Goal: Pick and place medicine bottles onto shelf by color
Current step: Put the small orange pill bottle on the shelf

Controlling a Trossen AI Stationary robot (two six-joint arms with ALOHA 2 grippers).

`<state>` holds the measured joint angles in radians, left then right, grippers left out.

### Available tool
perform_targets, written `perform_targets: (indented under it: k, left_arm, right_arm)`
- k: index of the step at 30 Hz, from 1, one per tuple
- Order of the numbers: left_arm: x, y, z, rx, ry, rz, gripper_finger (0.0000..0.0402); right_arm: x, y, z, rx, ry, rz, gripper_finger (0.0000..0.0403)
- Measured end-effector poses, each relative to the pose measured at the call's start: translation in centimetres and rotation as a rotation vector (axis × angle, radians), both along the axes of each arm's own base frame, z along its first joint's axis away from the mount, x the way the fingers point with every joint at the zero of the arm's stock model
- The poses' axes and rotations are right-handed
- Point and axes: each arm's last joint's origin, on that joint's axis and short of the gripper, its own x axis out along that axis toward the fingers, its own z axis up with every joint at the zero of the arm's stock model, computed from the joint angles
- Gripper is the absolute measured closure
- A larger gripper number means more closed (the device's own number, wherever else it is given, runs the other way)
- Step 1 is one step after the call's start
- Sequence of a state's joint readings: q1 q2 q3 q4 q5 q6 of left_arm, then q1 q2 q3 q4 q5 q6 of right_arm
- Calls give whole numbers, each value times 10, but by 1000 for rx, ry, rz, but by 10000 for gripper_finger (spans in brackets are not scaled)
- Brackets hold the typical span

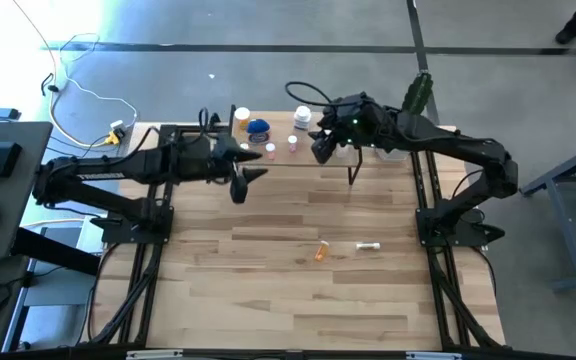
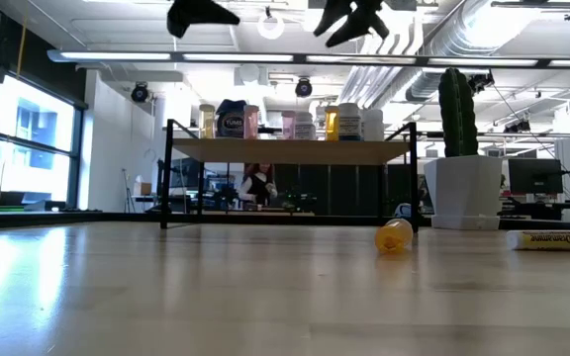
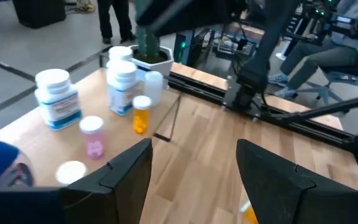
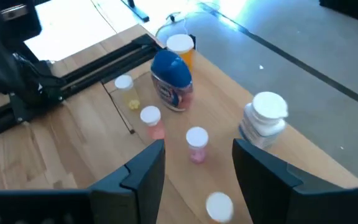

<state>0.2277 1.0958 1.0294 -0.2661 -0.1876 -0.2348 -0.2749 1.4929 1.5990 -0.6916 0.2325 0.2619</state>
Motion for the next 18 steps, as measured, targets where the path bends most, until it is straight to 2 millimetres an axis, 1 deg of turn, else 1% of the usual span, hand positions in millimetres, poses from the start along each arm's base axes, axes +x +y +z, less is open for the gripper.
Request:
perform_targets:
  k: [5,7,13,18]
  left_arm:
    - [4,-24,0,12,-6,19,179]
    - [4,-31,-1,0,-2,42,179]
    - [-1,-44,-12,-21,102,113,179]
    - [-5,-47,-19,-91,146,154,179]
  right_arm:
    - [-12,8,18,49,54,10,224]
    - [-15,15,21,91,70,38,224]
    - [-19,40,12,213,172,119,224]
    - [-21,65,4,318,252,180,224]
